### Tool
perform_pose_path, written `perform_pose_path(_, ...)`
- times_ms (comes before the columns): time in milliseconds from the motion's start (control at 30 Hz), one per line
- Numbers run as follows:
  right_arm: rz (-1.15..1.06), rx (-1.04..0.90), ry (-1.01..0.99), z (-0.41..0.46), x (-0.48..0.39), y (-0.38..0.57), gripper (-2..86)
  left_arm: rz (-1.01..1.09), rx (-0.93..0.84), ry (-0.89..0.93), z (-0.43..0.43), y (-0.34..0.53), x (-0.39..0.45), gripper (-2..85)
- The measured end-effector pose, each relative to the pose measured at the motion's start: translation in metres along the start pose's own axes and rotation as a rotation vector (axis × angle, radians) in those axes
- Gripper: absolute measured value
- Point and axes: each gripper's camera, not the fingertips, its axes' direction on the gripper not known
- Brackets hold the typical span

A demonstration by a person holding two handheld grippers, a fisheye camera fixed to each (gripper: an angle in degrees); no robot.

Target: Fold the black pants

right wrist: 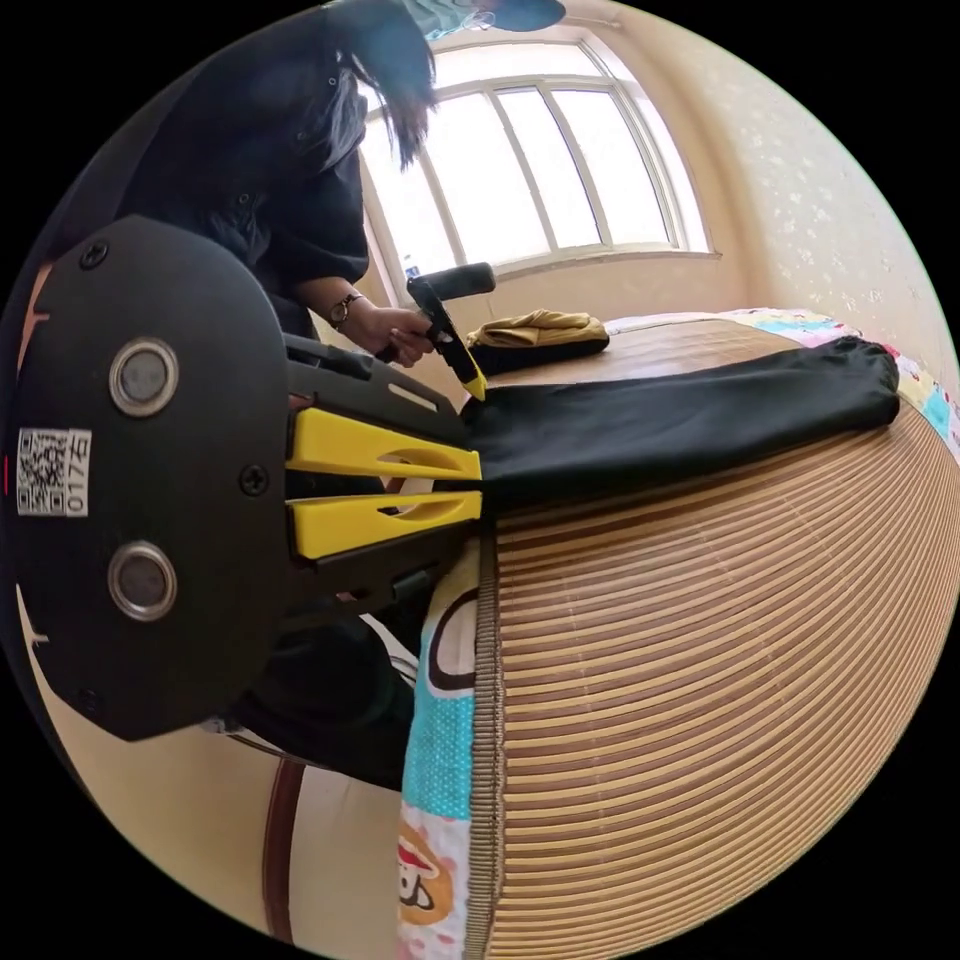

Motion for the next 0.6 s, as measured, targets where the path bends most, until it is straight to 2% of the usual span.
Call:
perform_pose_path(33,-0.022,0.016,-0.056,-0.003,-0.008,0.007,3.3,0.015,0.027,0.062,-0.015,0.008,0.007,1.6)
perform_pose_path(100,-0.052,0.031,-0.097,-0.003,-0.019,0.019,3.1,-0.016,0.041,0.072,-0.031,0.02,0.011,1.4)
perform_pose_path(200,-0.069,-0.001,-0.019,0.018,-0.024,0.029,3.2,-0.067,0.048,-0.017,-0.034,0.034,0.004,1.9)
perform_pose_path(267,-0.025,-0.052,0.094,0.036,-0.008,0.024,3.6,-0.106,-0.081,0.08,-0.003,0.027,-0.014,4.7)
perform_pose_path(333,0.016,-0.03,0.126,0.033,0.003,0.017,4.2,-0.097,-0.104,0.121,0.003,0.019,-0.017,7.2)
perform_pose_path(467,-0.062,0.052,-0.029,0.008,0.012,-0.018,5.7,-0.088,0.1,0.171,-0.028,-0.014,-0.022,9.8)
perform_pose_path(600,-0.104,0.041,-0.035,0.004,0.023,-0.065,8.4,-0.104,0.124,0.208,-0.02,-0.067,-0.039,12.1)
